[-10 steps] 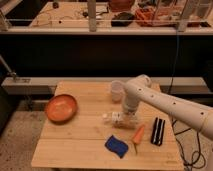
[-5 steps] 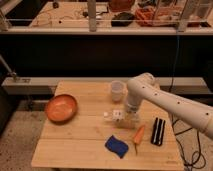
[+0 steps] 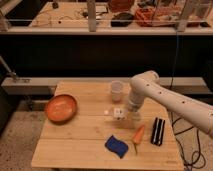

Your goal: Stand the bottle upright

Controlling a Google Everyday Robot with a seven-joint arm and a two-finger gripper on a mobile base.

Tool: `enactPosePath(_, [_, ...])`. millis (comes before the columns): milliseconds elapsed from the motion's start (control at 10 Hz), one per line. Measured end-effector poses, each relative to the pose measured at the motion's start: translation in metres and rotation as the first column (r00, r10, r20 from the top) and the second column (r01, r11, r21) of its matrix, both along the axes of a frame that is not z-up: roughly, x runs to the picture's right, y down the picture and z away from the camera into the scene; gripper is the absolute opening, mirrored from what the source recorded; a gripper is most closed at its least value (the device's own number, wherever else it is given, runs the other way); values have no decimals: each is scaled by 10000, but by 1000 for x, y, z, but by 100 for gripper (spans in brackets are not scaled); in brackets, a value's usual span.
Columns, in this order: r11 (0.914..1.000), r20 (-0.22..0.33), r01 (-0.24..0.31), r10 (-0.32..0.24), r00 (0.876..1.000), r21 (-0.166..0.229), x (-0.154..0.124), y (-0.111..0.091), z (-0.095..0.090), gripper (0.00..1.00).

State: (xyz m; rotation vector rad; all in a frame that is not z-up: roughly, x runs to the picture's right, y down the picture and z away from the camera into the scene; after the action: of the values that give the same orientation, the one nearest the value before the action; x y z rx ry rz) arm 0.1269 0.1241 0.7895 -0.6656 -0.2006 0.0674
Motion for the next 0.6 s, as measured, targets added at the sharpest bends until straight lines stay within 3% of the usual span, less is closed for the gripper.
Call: enactPosePath(600, [9995, 638, -193, 177, 9978, 248, 3, -10, -12, 3])
